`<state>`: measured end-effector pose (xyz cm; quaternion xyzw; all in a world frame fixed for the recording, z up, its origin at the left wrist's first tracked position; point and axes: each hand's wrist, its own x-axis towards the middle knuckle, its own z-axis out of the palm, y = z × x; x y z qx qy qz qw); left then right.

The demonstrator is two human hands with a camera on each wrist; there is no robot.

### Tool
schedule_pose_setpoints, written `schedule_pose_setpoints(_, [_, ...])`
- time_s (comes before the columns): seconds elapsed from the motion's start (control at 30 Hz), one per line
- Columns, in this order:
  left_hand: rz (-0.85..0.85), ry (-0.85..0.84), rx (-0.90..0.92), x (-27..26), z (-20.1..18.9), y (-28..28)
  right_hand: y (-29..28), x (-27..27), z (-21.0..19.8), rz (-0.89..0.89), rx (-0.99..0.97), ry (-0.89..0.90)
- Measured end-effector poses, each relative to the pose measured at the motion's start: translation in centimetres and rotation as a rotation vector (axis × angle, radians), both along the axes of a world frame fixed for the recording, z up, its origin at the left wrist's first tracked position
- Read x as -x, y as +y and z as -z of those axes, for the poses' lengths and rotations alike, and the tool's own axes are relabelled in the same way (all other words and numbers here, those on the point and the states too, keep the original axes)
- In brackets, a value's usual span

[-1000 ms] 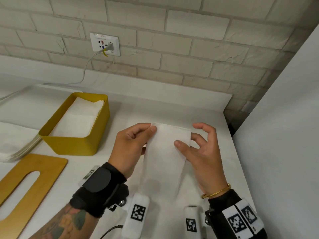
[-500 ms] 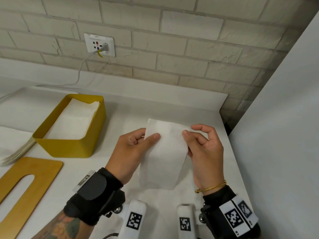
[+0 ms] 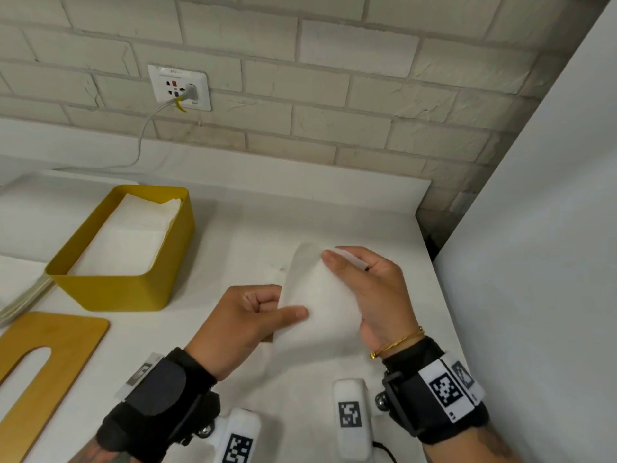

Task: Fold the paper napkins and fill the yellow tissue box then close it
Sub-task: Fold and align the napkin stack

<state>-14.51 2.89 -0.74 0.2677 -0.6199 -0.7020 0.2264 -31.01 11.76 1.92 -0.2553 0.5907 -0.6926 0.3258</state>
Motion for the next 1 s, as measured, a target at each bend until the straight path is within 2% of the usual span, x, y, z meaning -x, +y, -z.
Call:
schedule_pose_setpoints(0.17, [0.092,-0.169,-0.053,-1.2,1.8,0.5,-0.7,2.8,-2.8,0.113,0.128,0.069])
schedule_pose_setpoints(0.27, [0.106,-0.220,-0.011,-2.0,2.3,0.0,-0.4,4.3,-4.3,0.072,0.193,0.113])
schedule_pose_setpoints(0.33, [0.091,-0.166,0.065,-2.1,1.6,-0.7,-0.1,4.4,-4.6,-0.036,0.182,0.176])
schedule_pose_setpoints(0.47, [0.138,0.063,0.093,-1.2,-0.6,-2.2,-0.3,2.6,-4.4,-0.190,0.106,0.277])
schedule_pose_setpoints(0.57, [0.212,0.082,0.123,0.2,-2.7,-1.6,-0.9,1.5,-4.2,-0.220,0.086,0.313])
schedule_pose_setpoints(0.67, [0.078,0.087,0.056,1.7,-3.2,-0.7,-0.9,1.4,-5.0,-0.204,0.090,0.359])
schedule_pose_setpoints(0.8, [-0.142,0.131,-0.110,1.9,-2.4,-0.9,0.1,4.4,-5.9,-0.064,0.076,0.356])
schedule_pose_setpoints(0.87, [-0.197,0.166,-0.204,1.1,-1.9,-1.4,1.1,7.0,-5.2,0.009,-0.023,0.368])
schedule_pose_setpoints(1.0, [-0.276,0.193,-0.348,-0.6,-1.0,-2.2,3.3,11.1,-2.0,0.085,-0.387,0.397])
